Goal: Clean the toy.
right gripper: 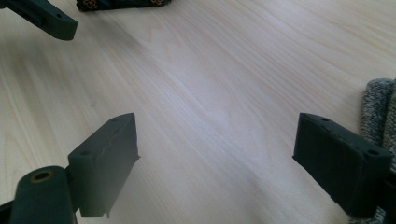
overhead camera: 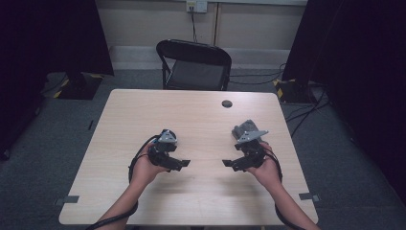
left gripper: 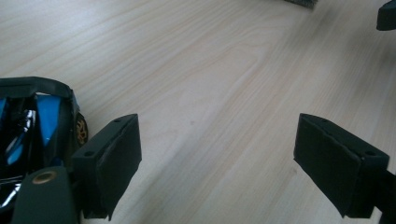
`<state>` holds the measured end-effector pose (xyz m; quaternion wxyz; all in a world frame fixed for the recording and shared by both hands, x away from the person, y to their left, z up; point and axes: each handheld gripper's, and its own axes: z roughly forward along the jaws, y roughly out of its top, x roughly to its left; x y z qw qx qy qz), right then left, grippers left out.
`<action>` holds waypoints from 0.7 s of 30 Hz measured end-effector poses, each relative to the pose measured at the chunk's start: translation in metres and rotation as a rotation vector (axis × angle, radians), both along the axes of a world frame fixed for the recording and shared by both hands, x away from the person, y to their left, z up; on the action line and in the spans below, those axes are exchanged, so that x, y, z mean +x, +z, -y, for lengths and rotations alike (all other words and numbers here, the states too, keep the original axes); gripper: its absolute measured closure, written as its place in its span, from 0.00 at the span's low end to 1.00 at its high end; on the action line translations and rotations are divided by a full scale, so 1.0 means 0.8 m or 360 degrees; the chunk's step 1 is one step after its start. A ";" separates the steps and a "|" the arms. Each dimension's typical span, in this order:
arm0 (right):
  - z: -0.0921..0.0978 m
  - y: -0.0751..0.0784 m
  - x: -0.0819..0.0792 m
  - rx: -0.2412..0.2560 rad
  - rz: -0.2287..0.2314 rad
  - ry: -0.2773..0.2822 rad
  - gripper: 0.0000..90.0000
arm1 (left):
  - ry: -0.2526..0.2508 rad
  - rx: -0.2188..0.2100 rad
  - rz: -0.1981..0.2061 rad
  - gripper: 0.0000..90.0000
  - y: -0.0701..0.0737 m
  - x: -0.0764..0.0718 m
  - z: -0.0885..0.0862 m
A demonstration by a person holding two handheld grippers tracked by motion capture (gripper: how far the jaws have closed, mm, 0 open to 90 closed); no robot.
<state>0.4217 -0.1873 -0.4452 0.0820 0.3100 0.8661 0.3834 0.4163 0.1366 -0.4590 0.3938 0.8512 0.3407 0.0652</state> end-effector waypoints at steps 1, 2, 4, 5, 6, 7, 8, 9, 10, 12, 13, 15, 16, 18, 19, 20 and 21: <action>-0.001 0.000 0.000 0.0000 0.0001 0.0005 0.15 | -0.0001 -0.0002 0.0002 0.16 -0.001 -0.001 0.001; -0.002 -0.001 -0.001 -0.0007 -0.0001 0.0008 0.15 | -0.0012 0.0008 -0.0001 0.16 -0.002 -0.002 0.001; -0.004 -0.001 -0.002 -0.0006 -0.0002 0.0021 0.15 | -0.0023 -0.0009 -0.0010 0.16 -0.002 -0.004 0.003; -0.005 -0.002 -0.003 -0.0010 0.0000 0.0027 0.15 | -0.0030 -0.0017 -0.0004 0.16 -0.002 -0.005 0.004; -0.007 -0.002 -0.004 -0.0011 0.0002 0.0036 0.15 | -0.0032 -0.0017 -0.0005 0.16 -0.002 -0.006 0.005; -0.008 -0.003 -0.005 -0.0016 0.0001 0.0042 0.15 | -0.0041 -0.0015 -0.0004 0.16 -0.002 -0.007 0.006; -0.010 -0.003 -0.006 -0.0020 0.0000 0.0048 0.15 | -0.0041 -0.0018 -0.0001 0.16 -0.002 -0.007 0.006; -0.011 -0.004 -0.006 -0.0026 0.0003 0.0060 0.15 | -0.0040 -0.0018 -0.0001 0.16 -0.002 -0.008 0.006; -0.012 -0.004 -0.007 -0.0031 0.0004 0.0063 0.15 | -0.0038 -0.0026 -0.0002 0.16 -0.002 -0.008 0.007; -0.013 -0.006 -0.009 -0.0038 0.0004 0.0075 0.15 | -0.0042 -0.0022 -0.0002 0.16 -0.004 -0.010 0.007; -0.014 -0.008 -0.010 -0.0031 0.0004 0.0080 0.15 | -0.0049 -0.0020 -0.0007 0.16 -0.005 -0.011 0.008; -0.014 -0.009 -0.011 -0.0030 -0.0004 0.0082 0.15 | -0.0059 -0.0013 -0.0009 0.16 -0.008 -0.013 0.010; -0.015 -0.011 -0.012 -0.0026 -0.0007 0.0088 0.15 | -0.0061 -0.0012 -0.0006 0.16 -0.008 -0.014 0.010; -0.015 -0.012 -0.015 -0.0026 -0.0010 0.0095 0.15 | -0.0072 -0.0003 -0.0012 0.16 -0.010 -0.016 0.012; -0.015 -0.013 -0.016 -0.0025 -0.0007 0.0097 0.15 | -0.0074 0.0000 -0.0014 0.16 -0.011 -0.017 0.012; -0.016 -0.013 -0.017 -0.0021 -0.0009 0.0100 0.15 | -0.0078 0.0008 -0.0014 0.16 -0.012 -0.017 0.012; -0.016 -0.014 -0.018 -0.0019 -0.0011 0.0105 0.15 | -0.0080 0.0007 -0.0016 0.16 -0.013 -0.018 0.013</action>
